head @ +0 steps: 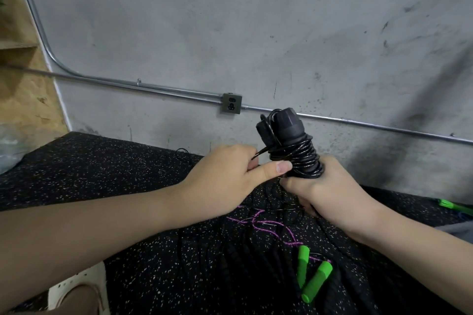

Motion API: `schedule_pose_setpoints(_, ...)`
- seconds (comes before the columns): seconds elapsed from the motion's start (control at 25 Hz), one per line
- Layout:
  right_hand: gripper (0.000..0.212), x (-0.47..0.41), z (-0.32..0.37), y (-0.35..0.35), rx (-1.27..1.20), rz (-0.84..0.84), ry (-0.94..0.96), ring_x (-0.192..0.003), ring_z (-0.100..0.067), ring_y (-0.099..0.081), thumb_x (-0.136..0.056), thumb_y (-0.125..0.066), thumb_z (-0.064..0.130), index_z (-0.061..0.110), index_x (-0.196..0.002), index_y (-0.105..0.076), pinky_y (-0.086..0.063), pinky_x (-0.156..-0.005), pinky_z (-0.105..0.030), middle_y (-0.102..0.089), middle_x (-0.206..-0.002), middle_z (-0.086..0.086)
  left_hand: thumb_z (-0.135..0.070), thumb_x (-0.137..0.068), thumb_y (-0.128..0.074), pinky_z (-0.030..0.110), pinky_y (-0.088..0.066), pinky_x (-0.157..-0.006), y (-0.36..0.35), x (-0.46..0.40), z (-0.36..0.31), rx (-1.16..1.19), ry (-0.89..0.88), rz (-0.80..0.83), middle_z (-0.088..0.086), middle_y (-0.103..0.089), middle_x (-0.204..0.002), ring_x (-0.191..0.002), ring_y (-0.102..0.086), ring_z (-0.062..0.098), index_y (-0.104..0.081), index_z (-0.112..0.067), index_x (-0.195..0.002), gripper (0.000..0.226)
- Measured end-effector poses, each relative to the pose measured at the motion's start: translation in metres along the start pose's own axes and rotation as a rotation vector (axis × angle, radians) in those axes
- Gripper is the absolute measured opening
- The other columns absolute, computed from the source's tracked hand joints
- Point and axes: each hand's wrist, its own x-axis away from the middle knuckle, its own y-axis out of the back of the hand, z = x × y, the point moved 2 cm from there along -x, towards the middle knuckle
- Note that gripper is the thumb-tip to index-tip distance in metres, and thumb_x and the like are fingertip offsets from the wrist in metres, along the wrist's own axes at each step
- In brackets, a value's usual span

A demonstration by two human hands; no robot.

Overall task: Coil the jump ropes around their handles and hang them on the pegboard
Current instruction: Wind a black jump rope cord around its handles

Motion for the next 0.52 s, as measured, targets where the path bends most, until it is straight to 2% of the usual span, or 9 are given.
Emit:
schedule_pose_setpoints(0.08, 0.028, -0.001, -0.003, 0.001, 0.135, -0.072, 0.061, -0.047, -0.010, -0.041, -0.079, -0.071, 0.014, 0.013, -0.064, -0.048, -0.036, -0.048, -0.032, -0.048, -0.048, 0.005, -0.080, -0.084, -0.041, 0.028, -0.032, -0.055, -0.006, 0.005, -0.007, -0.004, -0.015, 0.012, -0.011, -0.044, -0.057, -0.051, -0.041, 0.006, -0.041, -0.025, -0.068, 0.058)
schedule_pose_setpoints(0.16, 0.006, 0.003, -0.010, -0.003, 0.239, -0.158, 0.111, -0.055, -0.010, -0.056, -0.071, -0.062, 0.020, 0.021, -0.075, -0.058, -0.052, -0.055, -0.037, -0.064, -0.060, 0.005, -0.084, -0.078, -0.048, 0.022, -0.030, -0.053, -0.010, 0.010, -0.017, 0.009, -0.001, 0.038, -0.012, -0.045, -0.059, -0.051, -0.044, 0.003, -0.042, -0.030, -0.071, 0.054)
schedule_pose_setpoints(0.28, 0.031, 0.009, -0.017, -0.012, 0.258, -0.209, 0.134, -0.071, -0.018, -0.068, -0.064, -0.055, 0.043, 0.031, -0.092, -0.059, -0.057, -0.067, -0.046, -0.070, -0.075, 0.006, -0.092, -0.064, -0.037, 0.023, -0.032, -0.051, -0.010, 0.009, -0.022, 0.011, 0.022, -0.005, -0.008, -0.047, -0.053, -0.050, -0.047, 0.007, -0.044, -0.028, -0.066, 0.065)
schedule_pose_setpoints(0.4, 0.044, 0.007, -0.015, -0.013, 0.422, -0.186, 0.184, -0.072, -0.019, -0.067, -0.062, -0.054, 0.059, 0.030, -0.095, -0.052, -0.055, -0.068, -0.043, -0.069, -0.076, 0.007, -0.088, -0.070, -0.034, 0.025, -0.033, -0.050, -0.008, 0.003, -0.009, -0.020, -0.049, 0.005, -0.004, -0.048, -0.049, -0.049, -0.049, 0.011, -0.045, -0.024, -0.060, 0.066)
schedule_pose_setpoints(0.48, 0.045, 0.007, -0.010, -0.008, 0.475, -0.133, 0.244, -0.070, -0.018, -0.066, -0.064, -0.062, 0.060, 0.030, -0.095, -0.050, -0.055, -0.067, -0.042, -0.068, -0.075, 0.006, -0.086, -0.075, -0.033, 0.021, -0.033, -0.052, -0.004, 0.002, -0.003, -0.068, -0.141, 0.046, -0.006, -0.049, -0.050, -0.052, -0.050, 0.007, -0.045, -0.028, -0.062, 0.060)
schedule_pose_setpoints(0.52, 0.044, 0.007, -0.008, -0.004, 0.401, -0.051, 0.265, -0.073, -0.014, -0.068, -0.068, -0.073, 0.055, 0.030, -0.099, -0.054, -0.056, -0.070, -0.038, -0.070, -0.078, 0.006, -0.085, -0.078, -0.035, 0.017, -0.034, -0.054, -0.001, 0.002, -0.003, -0.066, -0.186, 0.076, -0.011, -0.050, -0.053, -0.056, -0.052, 0.003, -0.046, -0.032, -0.066, 0.055)
